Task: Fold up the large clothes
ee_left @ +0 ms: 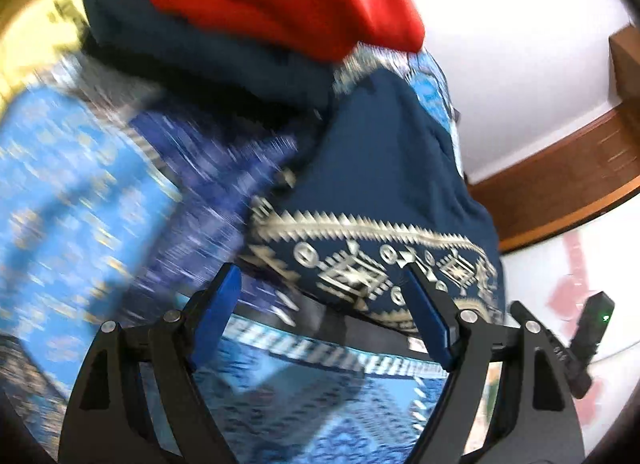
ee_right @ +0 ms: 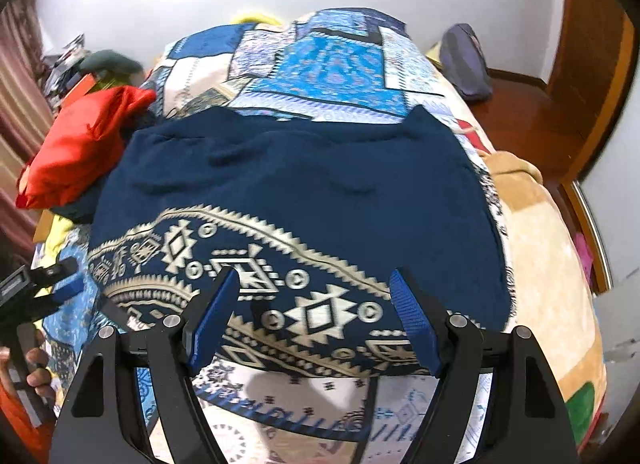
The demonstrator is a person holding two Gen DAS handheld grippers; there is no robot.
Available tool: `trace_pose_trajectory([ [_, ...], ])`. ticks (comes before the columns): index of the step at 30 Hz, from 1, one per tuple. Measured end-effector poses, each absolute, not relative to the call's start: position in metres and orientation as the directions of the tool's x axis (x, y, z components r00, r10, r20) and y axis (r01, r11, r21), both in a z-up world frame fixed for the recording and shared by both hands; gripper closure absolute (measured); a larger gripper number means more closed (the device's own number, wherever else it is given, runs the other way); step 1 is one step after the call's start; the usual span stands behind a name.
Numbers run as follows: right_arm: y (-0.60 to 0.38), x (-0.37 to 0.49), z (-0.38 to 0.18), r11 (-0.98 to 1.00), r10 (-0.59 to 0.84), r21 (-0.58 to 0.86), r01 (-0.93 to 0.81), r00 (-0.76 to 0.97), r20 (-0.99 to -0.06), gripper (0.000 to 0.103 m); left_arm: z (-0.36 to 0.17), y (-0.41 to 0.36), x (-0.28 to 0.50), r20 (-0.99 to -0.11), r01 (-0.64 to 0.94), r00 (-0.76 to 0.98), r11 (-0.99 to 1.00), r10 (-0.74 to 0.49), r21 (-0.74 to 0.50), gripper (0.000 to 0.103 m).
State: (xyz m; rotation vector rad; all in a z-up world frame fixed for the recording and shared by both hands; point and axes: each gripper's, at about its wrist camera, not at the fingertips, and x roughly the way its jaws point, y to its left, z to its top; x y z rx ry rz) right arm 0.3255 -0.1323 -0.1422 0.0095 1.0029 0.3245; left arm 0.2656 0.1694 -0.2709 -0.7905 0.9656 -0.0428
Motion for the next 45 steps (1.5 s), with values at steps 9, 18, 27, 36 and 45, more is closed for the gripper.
trace_pose_trajectory([
  [9, -0.119, 0.328, -0.149, 0.942, 0.291, 0.162, -0.294, 0.475, -0.830, 0.029, -0.289, 0.150, 0.283, -0.666, -0.320, 0.613, 0.637, -0.425, -0.701, 0.027],
  [18, -0.129, 0.334, -0.159, 0.944, 0.307, 0.212, -0.251, 0.447, -0.840, 0.029, -0.286, 0.163, 0.297, -0.516, -0.245, 0.703, 0.515, -0.489, -0.822, 0.029],
  [27, -0.139, 0.336, -0.162, 0.947, 0.312, 0.242, -0.209, 0.443, -0.841, 0.029, -0.284, 0.143, 0.339, -0.547, -0.238, 0.697, 0.570, -0.464, -0.787, 0.031],
  [36, -0.155, 0.332, -0.151, 0.959, 0.276, 0.208, -0.193, 0.466, -0.841, 0.029, -0.272, 0.143, 0.348, -0.634, -0.297, 0.710, 0.687, -0.306, -0.664, 0.080],
  [45, -0.165, 0.327, -0.139, 0.966, 0.252, 0.185, -0.182, 0.492, -0.833, 0.029, -0.211, 0.125, 0.330, -0.608, -0.215, 0.767, 0.809, -0.208, -0.548, 0.099],
])
